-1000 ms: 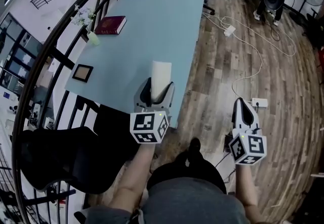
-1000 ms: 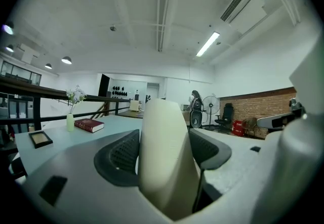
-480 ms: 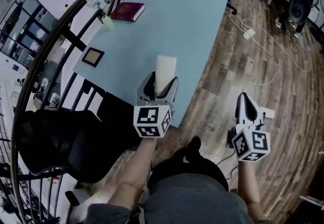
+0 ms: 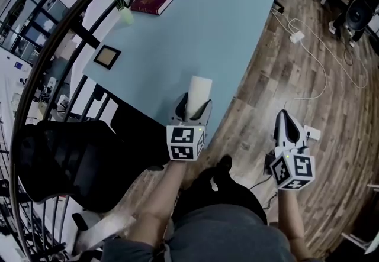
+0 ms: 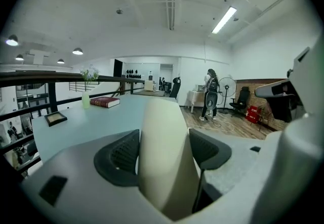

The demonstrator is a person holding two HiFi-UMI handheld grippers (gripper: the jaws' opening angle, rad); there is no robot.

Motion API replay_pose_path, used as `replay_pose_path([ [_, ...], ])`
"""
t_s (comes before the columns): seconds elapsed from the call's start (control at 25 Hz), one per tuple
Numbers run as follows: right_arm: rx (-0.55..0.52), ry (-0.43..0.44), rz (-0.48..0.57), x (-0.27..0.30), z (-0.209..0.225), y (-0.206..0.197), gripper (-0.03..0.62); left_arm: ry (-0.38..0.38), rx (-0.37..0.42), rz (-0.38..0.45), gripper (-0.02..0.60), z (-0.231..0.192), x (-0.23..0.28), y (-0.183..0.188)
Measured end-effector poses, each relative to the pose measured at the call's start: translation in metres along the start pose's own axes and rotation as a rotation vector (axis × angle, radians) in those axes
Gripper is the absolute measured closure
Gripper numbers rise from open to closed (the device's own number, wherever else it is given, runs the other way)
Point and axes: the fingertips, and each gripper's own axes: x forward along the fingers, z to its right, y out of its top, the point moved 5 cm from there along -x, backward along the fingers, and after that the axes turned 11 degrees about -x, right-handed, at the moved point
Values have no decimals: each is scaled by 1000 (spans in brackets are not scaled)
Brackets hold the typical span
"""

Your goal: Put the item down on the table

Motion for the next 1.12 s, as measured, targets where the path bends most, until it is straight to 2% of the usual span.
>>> replay_pose_path([
  [0.52,11,17,-12,3,1,-5,591,29,21,-198,272,-13,31,-64],
  [0.76,10,13,-10,-2,2,-4,591,15,63,-288,272,-9,39,-86],
  [1.12,13,5,-6,-8,0,-5,591,15,94,-333,272,-11,48,-97],
])
